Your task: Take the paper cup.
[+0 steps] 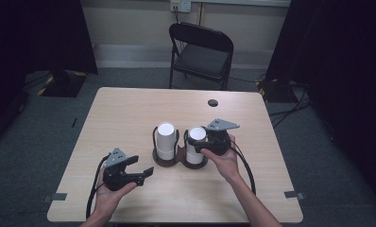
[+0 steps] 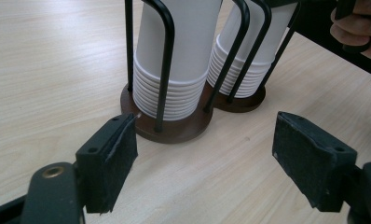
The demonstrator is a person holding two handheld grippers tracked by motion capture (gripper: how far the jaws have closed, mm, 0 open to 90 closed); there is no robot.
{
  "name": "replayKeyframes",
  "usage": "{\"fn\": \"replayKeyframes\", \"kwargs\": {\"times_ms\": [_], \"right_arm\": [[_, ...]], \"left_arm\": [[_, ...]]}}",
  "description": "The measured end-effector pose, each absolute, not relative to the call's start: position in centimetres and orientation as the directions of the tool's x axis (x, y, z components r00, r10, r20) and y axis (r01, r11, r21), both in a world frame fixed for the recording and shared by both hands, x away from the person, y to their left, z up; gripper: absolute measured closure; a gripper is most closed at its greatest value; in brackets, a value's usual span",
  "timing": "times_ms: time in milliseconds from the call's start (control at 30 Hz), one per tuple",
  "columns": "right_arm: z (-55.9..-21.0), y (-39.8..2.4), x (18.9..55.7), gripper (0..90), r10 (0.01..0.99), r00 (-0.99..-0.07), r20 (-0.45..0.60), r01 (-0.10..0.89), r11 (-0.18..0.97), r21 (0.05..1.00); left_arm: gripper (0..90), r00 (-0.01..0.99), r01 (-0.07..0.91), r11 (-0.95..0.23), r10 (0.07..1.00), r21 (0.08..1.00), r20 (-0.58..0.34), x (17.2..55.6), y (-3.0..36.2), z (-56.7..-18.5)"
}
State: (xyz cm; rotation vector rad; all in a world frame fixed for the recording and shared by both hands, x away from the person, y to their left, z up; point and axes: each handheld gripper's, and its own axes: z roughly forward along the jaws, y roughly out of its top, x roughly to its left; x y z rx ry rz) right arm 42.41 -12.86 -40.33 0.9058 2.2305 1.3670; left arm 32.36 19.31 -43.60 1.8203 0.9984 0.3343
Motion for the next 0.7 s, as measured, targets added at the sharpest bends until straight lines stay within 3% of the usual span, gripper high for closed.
{"fn": "replayKeyframes", "kwargs": {"times_ms": [700], "right_arm": [[-38.8,-13.3,41.9,33.1,0.698,-0.715,0.036,0.311,0.272,0.911]], "left_arm": [[22.3,0.622,0.497,-0.162,0.752,0.853,-0.219,32.5,19.5,-43.6]]}}
